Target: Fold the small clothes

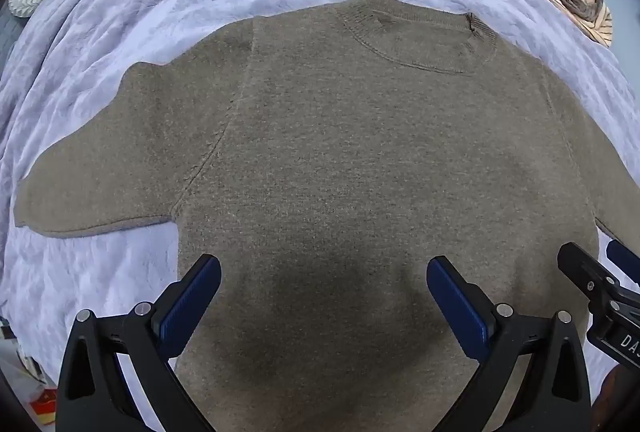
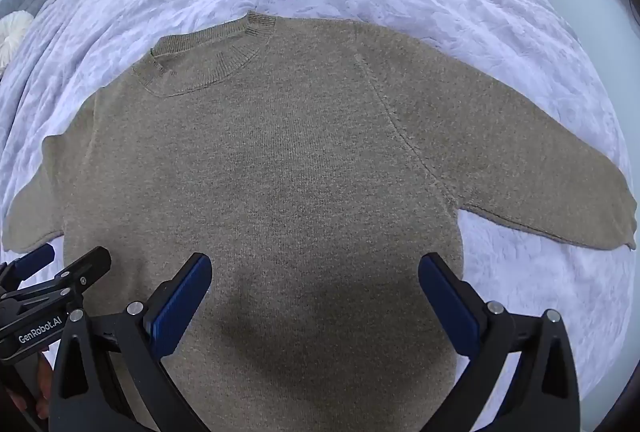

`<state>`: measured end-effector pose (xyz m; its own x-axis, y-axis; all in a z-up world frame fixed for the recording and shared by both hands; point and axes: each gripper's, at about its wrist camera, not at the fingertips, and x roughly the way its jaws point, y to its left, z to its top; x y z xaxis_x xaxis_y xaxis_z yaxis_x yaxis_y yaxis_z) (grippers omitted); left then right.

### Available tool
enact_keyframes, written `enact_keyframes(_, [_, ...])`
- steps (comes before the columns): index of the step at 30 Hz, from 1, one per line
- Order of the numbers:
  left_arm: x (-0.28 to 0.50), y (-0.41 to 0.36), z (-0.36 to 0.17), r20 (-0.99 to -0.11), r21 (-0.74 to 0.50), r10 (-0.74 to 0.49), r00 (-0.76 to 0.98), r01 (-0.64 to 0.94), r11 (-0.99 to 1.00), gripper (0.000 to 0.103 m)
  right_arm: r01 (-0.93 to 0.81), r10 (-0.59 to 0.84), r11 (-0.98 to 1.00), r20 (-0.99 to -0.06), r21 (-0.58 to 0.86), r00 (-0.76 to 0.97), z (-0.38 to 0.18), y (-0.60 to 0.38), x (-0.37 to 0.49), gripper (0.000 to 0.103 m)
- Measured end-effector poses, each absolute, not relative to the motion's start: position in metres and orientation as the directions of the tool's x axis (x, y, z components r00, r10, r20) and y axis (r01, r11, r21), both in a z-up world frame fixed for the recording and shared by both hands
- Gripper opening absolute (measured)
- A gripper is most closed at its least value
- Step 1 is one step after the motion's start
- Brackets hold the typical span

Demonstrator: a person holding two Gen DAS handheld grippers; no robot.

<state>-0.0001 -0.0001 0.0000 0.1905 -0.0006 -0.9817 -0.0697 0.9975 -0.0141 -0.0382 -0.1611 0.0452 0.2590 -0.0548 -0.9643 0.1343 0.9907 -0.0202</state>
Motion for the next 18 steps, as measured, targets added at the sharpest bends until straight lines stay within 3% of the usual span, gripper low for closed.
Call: enact_keyframes(18, [-0.0014, 0.0035, -0.0022, -0.981, -0.033, -0.021, 0.193, -0.060, 0.998, 0.103, 0.141, -0.055, 0.990, -0.967, -0.020, 0.250, 0.0415, -0.1634, -0.0356, 0.103])
